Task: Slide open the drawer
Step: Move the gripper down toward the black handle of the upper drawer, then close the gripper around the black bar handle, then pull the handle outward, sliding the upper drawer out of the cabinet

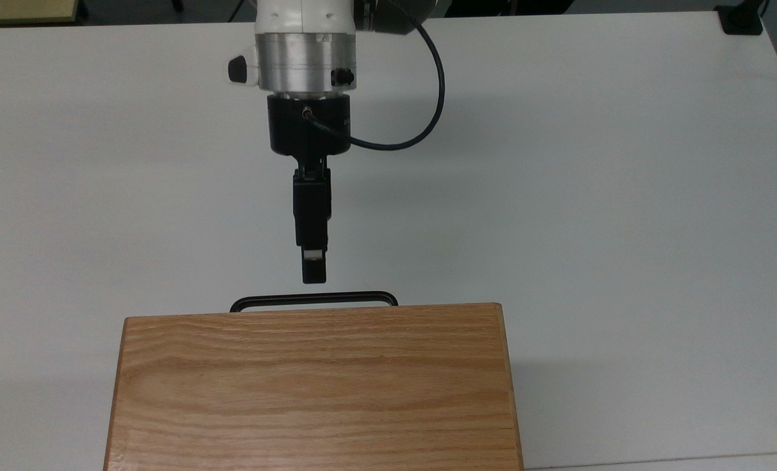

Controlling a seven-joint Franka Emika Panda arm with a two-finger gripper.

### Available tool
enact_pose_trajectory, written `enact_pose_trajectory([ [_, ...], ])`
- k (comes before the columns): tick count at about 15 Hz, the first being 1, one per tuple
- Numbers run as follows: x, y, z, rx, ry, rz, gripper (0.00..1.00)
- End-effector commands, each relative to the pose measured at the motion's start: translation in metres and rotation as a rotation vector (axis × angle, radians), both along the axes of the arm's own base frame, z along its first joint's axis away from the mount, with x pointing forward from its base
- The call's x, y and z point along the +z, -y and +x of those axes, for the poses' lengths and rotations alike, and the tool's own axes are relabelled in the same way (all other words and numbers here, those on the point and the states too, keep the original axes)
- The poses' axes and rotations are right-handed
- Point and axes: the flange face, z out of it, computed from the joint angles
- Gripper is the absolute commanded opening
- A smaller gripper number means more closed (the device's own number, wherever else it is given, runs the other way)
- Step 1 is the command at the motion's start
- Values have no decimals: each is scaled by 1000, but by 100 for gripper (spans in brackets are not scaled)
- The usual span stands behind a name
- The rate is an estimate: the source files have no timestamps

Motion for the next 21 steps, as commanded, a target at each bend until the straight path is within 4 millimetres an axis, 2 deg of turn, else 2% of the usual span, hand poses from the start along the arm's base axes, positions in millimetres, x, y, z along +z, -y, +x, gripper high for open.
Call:
enact_pose_trajectory([
  [1,-10,-2,17,-10,82,26,78],
  [2,-12,-3,20,-10,83,25,73],
  [3,-14,-4,22,-13,85,31,62],
  [4,-13,-2,23,-24,89,41,59],
  [6,-13,1,24,-34,89,47,24],
  [7,-12,2,24,-36,90,47,22],
  [9,-13,2,24,-35,89,46,0],
  [13,-15,4,23,-39,83,49,0],
  [15,-10,5,18,-42,84,58,0],
  [17,1,9,-3,-56,72,82,0],
  [21,20,16,-66,-62,37,90,0],
])
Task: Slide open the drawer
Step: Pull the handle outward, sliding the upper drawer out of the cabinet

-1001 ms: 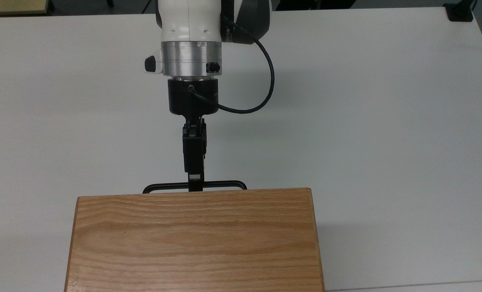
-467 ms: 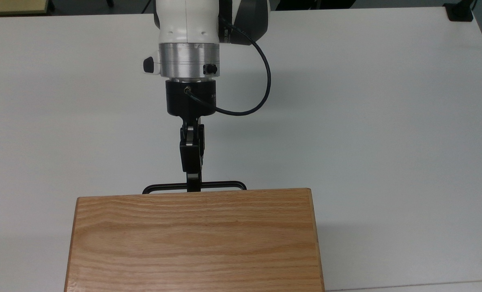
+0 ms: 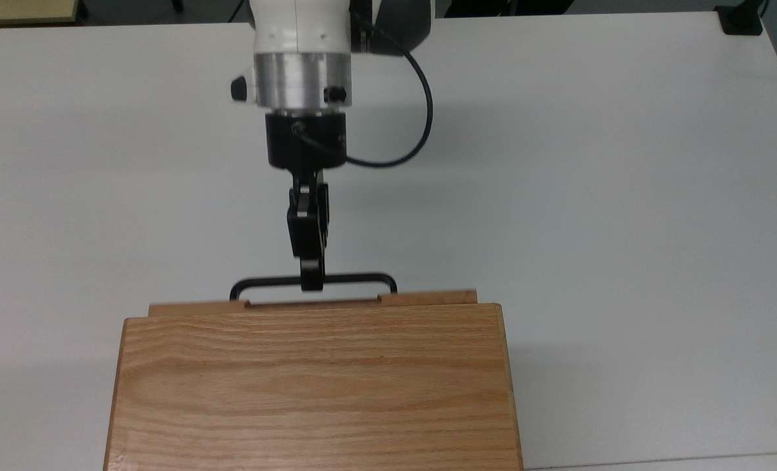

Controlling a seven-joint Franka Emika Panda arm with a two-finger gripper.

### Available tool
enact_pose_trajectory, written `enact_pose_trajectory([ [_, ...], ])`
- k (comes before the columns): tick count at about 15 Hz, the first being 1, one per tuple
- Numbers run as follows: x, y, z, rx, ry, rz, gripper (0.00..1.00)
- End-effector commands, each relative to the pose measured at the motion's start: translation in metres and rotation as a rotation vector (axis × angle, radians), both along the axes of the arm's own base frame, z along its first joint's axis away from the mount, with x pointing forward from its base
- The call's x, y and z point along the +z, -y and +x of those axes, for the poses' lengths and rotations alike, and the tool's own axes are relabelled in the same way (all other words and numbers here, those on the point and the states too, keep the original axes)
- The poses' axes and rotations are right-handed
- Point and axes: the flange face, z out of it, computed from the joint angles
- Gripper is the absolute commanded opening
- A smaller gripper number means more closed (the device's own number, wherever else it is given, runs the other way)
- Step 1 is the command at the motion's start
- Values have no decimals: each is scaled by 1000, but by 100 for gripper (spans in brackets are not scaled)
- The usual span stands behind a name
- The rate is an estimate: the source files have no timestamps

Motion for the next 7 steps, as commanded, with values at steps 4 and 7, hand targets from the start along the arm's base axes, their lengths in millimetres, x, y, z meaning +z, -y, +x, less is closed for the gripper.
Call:
enact_pose_trajectory([
  [4,49,15,-121,-23,-25,38,0],
  [7,55,18,-145,-25,-164,32,0],
])
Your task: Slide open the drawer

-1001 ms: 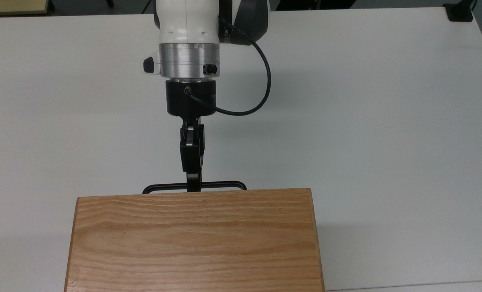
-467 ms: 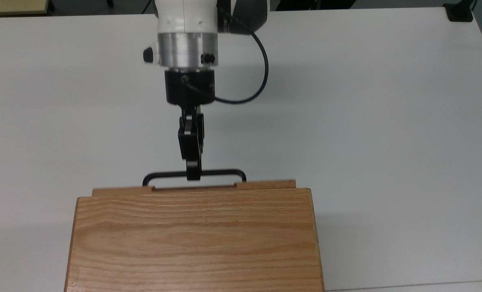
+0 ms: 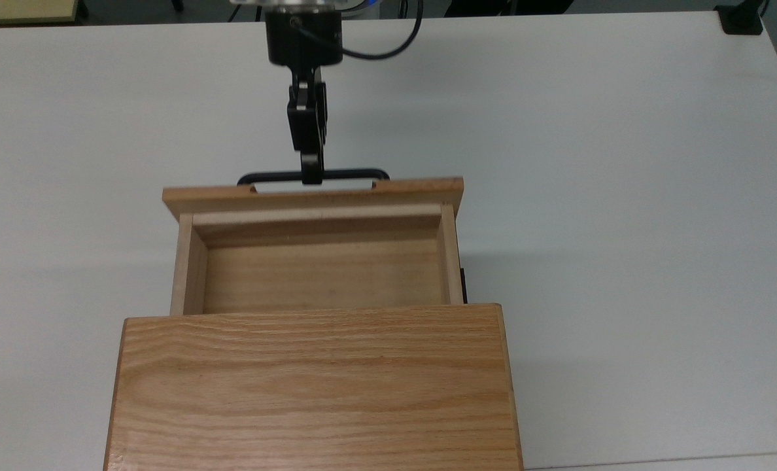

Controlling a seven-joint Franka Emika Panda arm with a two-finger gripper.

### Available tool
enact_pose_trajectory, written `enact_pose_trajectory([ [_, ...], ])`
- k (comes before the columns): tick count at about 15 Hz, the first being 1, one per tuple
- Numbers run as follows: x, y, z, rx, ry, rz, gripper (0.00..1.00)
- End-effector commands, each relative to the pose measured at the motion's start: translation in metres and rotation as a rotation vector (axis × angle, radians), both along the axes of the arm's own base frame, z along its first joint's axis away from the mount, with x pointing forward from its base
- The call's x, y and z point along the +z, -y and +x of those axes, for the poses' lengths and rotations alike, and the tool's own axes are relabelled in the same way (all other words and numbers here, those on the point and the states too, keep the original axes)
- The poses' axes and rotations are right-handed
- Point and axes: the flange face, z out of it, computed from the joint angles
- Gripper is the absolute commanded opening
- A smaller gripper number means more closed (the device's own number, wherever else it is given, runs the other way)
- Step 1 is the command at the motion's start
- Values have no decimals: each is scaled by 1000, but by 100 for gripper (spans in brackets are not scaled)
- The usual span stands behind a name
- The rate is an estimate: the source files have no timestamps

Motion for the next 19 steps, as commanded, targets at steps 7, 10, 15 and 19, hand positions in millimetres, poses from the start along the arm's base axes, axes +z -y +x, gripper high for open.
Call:
enact_pose_trajectory([
  [7,50,12,-44,-27,-117,27,3],
  [10,70,19,-43,-27,-134,16,54],
  [15,99,18,-49,51,-262,-53,100],
  [19,112,3,-65,410,-417,-254,100],
])
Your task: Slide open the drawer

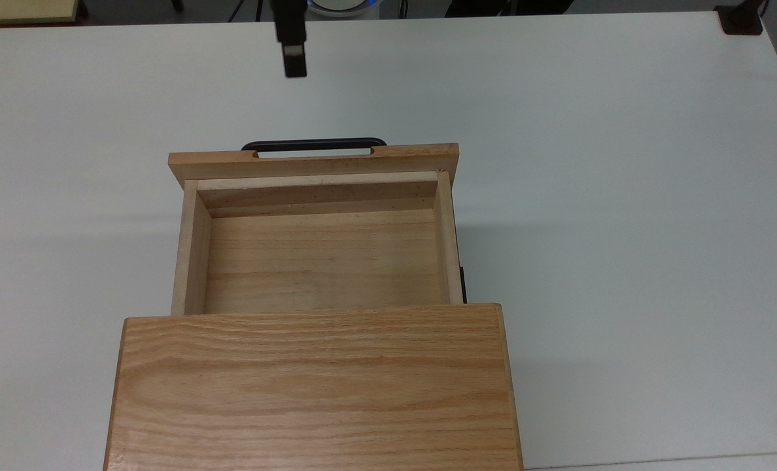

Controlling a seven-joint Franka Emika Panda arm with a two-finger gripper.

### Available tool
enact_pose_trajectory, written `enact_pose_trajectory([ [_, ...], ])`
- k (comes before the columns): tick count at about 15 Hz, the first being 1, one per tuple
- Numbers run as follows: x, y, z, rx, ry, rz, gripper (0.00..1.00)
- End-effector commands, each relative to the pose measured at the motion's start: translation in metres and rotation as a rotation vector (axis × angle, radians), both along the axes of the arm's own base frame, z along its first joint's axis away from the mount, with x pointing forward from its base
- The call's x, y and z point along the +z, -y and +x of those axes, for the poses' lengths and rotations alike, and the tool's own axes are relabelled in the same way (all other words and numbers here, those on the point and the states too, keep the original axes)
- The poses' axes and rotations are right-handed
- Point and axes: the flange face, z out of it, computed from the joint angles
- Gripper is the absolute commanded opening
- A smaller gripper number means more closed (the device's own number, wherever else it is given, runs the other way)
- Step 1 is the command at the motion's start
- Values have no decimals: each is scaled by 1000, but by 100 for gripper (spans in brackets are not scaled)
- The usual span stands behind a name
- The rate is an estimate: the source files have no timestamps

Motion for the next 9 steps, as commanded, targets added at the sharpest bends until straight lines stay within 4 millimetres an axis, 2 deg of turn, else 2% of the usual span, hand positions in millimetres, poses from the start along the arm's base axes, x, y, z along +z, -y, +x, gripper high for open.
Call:
enact_pose_trajectory([
  [1,12,-15,-17,383,-140,-129,100],
  [4,12,-31,-27,761,-206,-232,100],
  [8,4,-45,-46,1344,-356,-366,100],
  [9,2,-45,-50,1442,-393,-383,100],
])
